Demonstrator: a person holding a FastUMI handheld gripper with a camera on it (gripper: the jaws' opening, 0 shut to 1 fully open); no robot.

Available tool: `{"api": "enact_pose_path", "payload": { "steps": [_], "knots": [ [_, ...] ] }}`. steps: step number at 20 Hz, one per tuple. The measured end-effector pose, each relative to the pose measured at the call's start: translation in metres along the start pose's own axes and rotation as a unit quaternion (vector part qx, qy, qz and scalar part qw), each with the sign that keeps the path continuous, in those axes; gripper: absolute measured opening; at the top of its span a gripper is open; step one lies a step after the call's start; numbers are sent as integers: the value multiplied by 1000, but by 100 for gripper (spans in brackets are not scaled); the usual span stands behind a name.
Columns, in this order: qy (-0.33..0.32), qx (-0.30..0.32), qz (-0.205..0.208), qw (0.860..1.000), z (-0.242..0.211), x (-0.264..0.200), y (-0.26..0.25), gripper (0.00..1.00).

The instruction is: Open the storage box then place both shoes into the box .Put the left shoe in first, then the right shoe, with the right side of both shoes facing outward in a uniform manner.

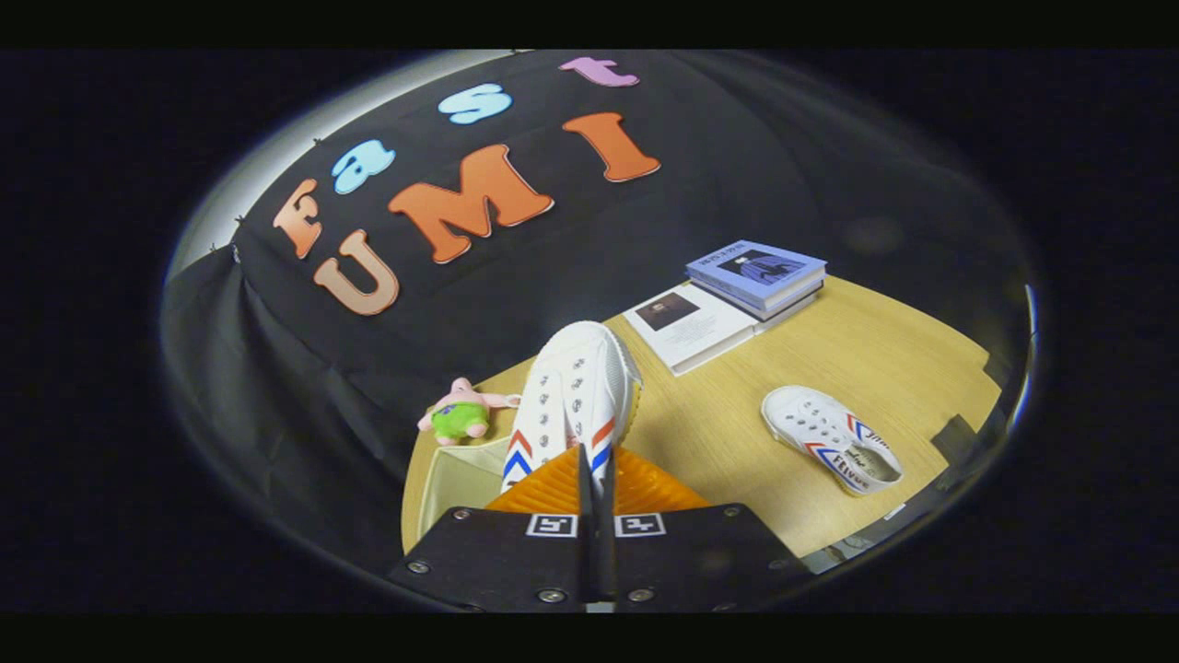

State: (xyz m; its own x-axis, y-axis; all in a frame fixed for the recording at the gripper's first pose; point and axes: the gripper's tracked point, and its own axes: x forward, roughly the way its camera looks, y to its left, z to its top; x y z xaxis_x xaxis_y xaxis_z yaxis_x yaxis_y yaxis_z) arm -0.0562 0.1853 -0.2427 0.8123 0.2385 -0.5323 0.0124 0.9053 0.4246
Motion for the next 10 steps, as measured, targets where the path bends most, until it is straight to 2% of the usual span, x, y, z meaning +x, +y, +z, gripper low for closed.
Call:
{"api": "enact_pose_path", "payload": {
  "steps": [5, 10],
  "knots": [
    [4, -19, 29, 999, -22, 3, 60, 0],
    [42, -51, 50, 997, -70, 27, 108, 0]
  ]
}}
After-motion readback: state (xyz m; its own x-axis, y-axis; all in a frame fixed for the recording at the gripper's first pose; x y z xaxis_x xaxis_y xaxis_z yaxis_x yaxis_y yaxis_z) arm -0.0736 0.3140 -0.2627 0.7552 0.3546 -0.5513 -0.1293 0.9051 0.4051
